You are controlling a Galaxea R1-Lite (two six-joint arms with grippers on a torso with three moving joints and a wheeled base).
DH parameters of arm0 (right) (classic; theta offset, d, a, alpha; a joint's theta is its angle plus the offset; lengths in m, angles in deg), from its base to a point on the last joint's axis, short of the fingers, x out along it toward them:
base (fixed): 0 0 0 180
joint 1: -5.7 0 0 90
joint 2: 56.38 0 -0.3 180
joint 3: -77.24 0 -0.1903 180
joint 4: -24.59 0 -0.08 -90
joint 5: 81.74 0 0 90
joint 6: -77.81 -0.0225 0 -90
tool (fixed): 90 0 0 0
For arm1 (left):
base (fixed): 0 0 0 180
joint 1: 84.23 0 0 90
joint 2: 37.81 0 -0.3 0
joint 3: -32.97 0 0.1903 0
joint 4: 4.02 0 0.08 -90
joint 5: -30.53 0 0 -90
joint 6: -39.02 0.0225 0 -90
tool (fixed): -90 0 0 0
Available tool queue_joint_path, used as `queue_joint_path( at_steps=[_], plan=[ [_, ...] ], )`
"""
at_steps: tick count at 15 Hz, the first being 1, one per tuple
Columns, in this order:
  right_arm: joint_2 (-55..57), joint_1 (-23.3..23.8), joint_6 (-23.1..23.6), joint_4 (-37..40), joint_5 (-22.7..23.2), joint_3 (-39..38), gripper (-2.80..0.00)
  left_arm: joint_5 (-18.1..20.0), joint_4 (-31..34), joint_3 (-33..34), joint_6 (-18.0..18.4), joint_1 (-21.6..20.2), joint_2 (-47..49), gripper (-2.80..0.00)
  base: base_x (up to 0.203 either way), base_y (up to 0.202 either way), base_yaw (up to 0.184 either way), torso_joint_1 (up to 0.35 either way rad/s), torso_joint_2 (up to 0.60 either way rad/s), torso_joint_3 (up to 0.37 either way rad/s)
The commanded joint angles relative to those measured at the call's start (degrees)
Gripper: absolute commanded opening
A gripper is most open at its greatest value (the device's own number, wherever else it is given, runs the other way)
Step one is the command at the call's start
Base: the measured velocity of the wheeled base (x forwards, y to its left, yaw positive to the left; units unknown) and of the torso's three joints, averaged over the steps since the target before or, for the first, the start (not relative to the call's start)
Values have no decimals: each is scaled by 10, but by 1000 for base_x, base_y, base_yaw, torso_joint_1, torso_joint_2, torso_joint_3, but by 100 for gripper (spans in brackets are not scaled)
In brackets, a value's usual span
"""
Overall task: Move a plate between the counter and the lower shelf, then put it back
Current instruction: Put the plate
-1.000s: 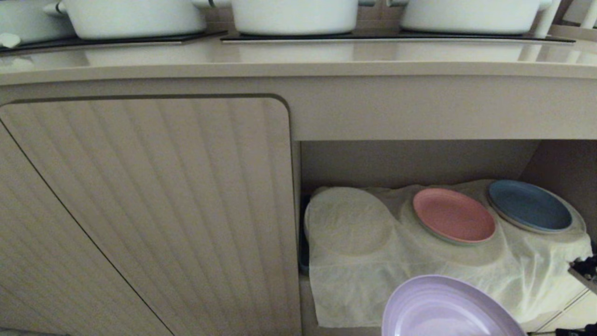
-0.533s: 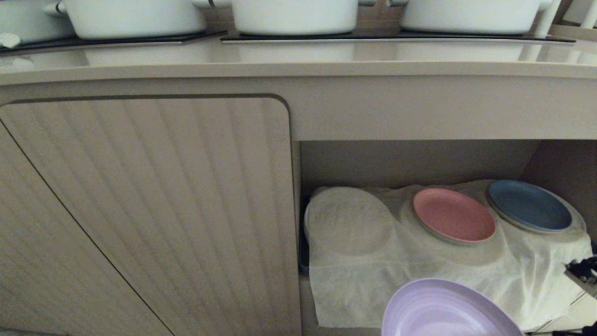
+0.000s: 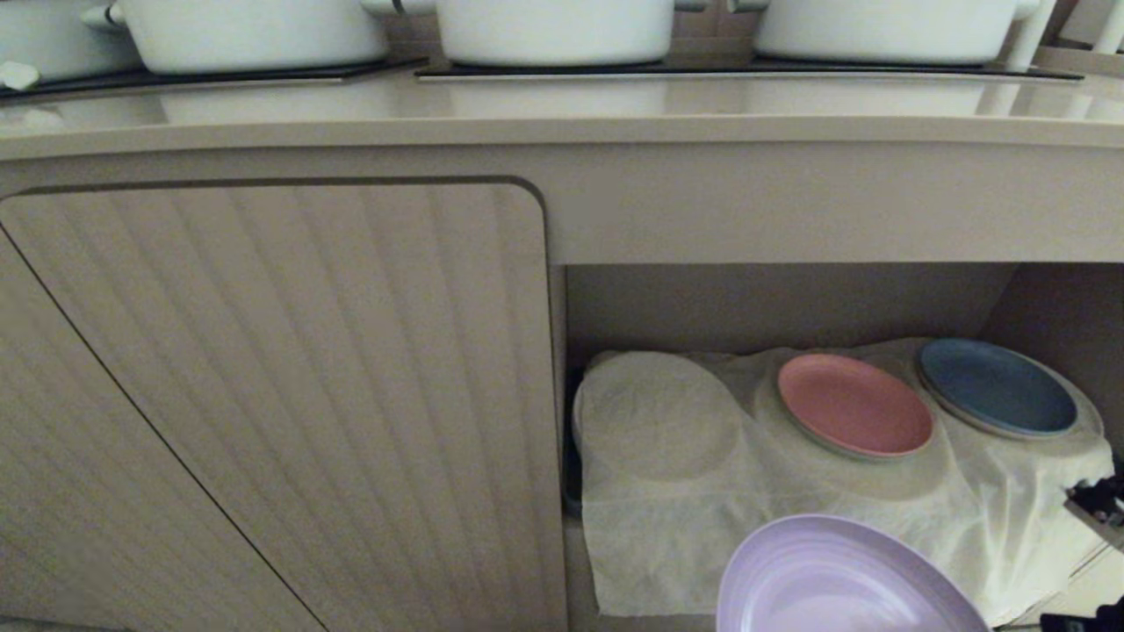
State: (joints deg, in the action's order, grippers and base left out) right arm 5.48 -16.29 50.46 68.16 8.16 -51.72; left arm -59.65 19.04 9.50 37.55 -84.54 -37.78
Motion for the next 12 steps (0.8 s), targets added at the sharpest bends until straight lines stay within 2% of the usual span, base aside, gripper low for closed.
queue_joint_path(
  at_steps=[1,12],
  plan=[
    [1,-1,-2,1,0,2,-280,0,0,0,0,0,1,-280,0,0,0,0,0,0],
    [1,-2,-2,3,-3,3,-280,0,0,0,0,0,1,-280,0,0,0,0,0,0]
  ],
)
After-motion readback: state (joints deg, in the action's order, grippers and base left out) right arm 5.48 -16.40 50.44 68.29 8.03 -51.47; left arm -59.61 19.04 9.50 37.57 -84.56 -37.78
